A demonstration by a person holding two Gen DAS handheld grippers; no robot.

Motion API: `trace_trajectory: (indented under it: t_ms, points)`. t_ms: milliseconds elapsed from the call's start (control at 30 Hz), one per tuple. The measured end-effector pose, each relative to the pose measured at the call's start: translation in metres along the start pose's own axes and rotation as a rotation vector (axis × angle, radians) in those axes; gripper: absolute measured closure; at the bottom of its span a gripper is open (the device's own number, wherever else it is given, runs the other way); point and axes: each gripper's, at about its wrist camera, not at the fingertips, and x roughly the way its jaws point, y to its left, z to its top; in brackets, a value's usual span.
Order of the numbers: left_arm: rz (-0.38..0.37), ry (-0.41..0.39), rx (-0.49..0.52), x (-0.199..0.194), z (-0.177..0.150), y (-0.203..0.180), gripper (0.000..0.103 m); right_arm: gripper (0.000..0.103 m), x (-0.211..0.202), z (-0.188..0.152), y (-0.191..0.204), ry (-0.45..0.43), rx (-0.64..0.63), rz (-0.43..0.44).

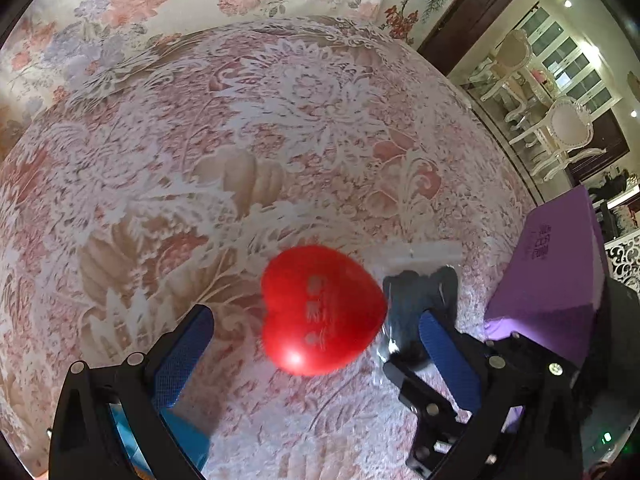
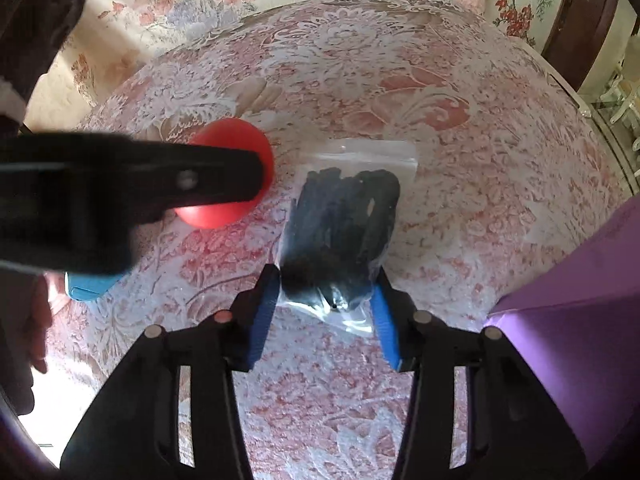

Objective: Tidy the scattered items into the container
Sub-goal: 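Grasp the red heart ball with the left tool while the right tool grasps the bagged glove, then carry the red ball and bagged glove with both tools over the purple box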

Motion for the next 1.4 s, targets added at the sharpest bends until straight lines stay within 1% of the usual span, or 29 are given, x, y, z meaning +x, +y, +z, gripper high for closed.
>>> trace_trajectory:
  t_ms: [133, 233, 267, 300, 333, 400, 433, 467, 500, 633, 833, 1167, 1400]
  points:
    - [0.040, 0.016, 0.015, 0.015, 0.007, -0.005, 0.000, 0.055, 0.000, 0.002, -0.004, 0.005, 0.020, 0.025]
    - [0.061, 0.027, 0.025, 0.024, 0.005, -0.005, 0.000, 0.055, -0.001, 0.001, -0.007, -0.001, 0.028, 0.039]
    - [0.065, 0.018, 0.027, 0.025, 0.003, -0.005, 0.001, 0.055, -0.001, 0.001, -0.008, -0.002, 0.027, 0.042]
    - [0.060, 0.008, 0.026, 0.025, 0.002, -0.003, 0.007, 0.055, -0.001, 0.001, -0.008, -0.003, 0.026, 0.046]
    - [0.058, -0.002, 0.027, 0.025, 0.000, -0.003, 0.009, 0.055, -0.001, 0.001, -0.009, -0.003, 0.026, 0.050]
    - [0.065, -0.026, 0.030, 0.022, -0.003, -0.002, 0.021, 0.056, -0.001, 0.001, -0.010, -0.005, 0.026, 0.056]
    - [0.067, -0.037, 0.032, 0.020, -0.004, -0.001, 0.024, 0.056, 0.000, 0.001, -0.010, -0.005, 0.025, 0.058]
    - [0.066, -0.045, 0.031, 0.019, -0.005, 0.000, 0.031, 0.056, 0.000, 0.001, -0.011, -0.006, 0.025, 0.061]
    - [0.066, -0.049, 0.030, 0.018, -0.005, 0.001, 0.037, 0.056, 0.000, 0.001, -0.011, -0.007, 0.023, 0.062]
    - [0.052, -0.048, 0.023, 0.016, -0.004, 0.003, 0.037, 0.056, -0.003, -0.003, -0.011, -0.013, 0.015, 0.060]
    - [0.026, -0.054, 0.004, 0.011, -0.013, 0.001, 0.037, 0.059, -0.004, -0.004, -0.012, -0.018, 0.014, 0.061]
    - [0.011, -0.065, -0.011, 0.001, -0.023, -0.005, 0.037, 0.061, -0.009, -0.011, -0.016, -0.012, 0.025, 0.073]
    - [0.010, -0.088, -0.013, -0.017, -0.034, -0.013, 0.037, 0.063, -0.024, -0.017, -0.008, -0.021, -0.012, 0.089]
